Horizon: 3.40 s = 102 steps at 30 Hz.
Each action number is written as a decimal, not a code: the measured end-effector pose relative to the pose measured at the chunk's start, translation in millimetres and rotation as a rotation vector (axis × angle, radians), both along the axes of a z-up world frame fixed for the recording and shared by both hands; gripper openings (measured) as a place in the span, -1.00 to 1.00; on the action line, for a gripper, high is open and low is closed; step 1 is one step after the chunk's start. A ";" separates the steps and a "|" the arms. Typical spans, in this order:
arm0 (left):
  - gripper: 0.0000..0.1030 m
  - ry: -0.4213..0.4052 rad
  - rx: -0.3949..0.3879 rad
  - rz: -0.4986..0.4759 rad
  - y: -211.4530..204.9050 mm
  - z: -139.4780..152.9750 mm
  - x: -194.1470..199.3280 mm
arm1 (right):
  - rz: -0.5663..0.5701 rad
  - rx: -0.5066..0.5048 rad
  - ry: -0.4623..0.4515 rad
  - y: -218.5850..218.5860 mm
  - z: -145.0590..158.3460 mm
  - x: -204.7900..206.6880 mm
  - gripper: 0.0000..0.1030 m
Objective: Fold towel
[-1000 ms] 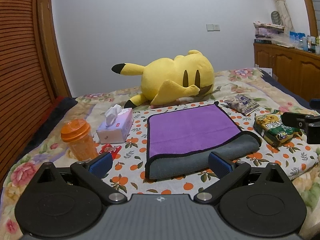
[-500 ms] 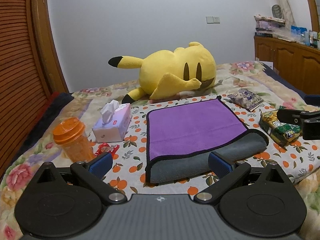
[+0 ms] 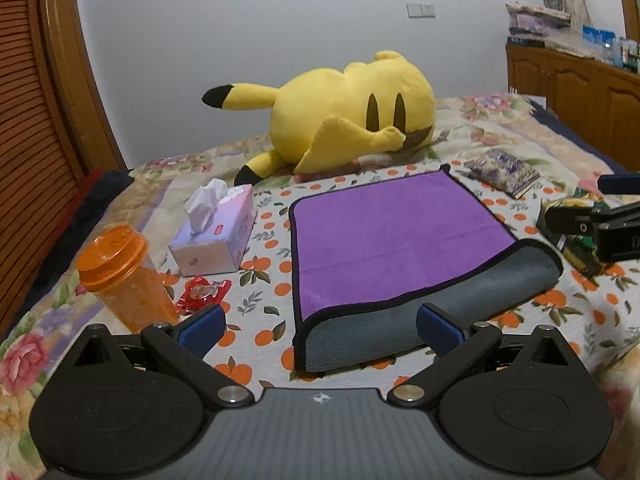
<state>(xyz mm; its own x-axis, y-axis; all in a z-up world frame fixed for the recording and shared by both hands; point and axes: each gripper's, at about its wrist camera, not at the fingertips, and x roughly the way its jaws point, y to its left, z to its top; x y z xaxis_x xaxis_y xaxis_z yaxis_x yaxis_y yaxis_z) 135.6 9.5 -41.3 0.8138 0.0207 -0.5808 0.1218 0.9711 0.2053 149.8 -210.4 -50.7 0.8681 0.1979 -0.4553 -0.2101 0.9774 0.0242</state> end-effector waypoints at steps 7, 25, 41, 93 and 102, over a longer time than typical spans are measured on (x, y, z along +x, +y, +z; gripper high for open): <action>1.00 0.035 0.017 -0.003 5.9 -11.1 18.3 | 0.005 0.008 0.048 -6.2 -9.7 18.0 1.00; 0.59 0.147 -0.039 -0.014 23.0 -33.0 59.1 | 0.044 -0.009 0.149 -10.6 -27.9 43.8 0.99; 0.33 0.225 -0.070 -0.030 38.3 -58.1 84.8 | 0.066 -0.014 0.283 -17.4 -58.4 67.0 0.62; -0.84 0.138 -0.183 -0.135 29.1 -30.0 65.6 | 0.116 0.005 0.243 -25.5 -45.9 68.1 -0.91; -0.84 0.096 -0.205 -0.133 28.0 -19.2 61.9 | 0.119 0.025 0.198 -29.7 -35.5 67.1 -0.91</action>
<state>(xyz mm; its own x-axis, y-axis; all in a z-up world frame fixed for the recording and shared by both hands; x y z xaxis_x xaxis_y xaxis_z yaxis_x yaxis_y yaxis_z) 197.5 37.5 -60.5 0.7421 -0.2088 -0.6369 0.2608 0.9653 -0.0126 216.9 -240.0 -86.2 0.7321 0.3069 -0.6082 -0.3129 0.9445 0.0999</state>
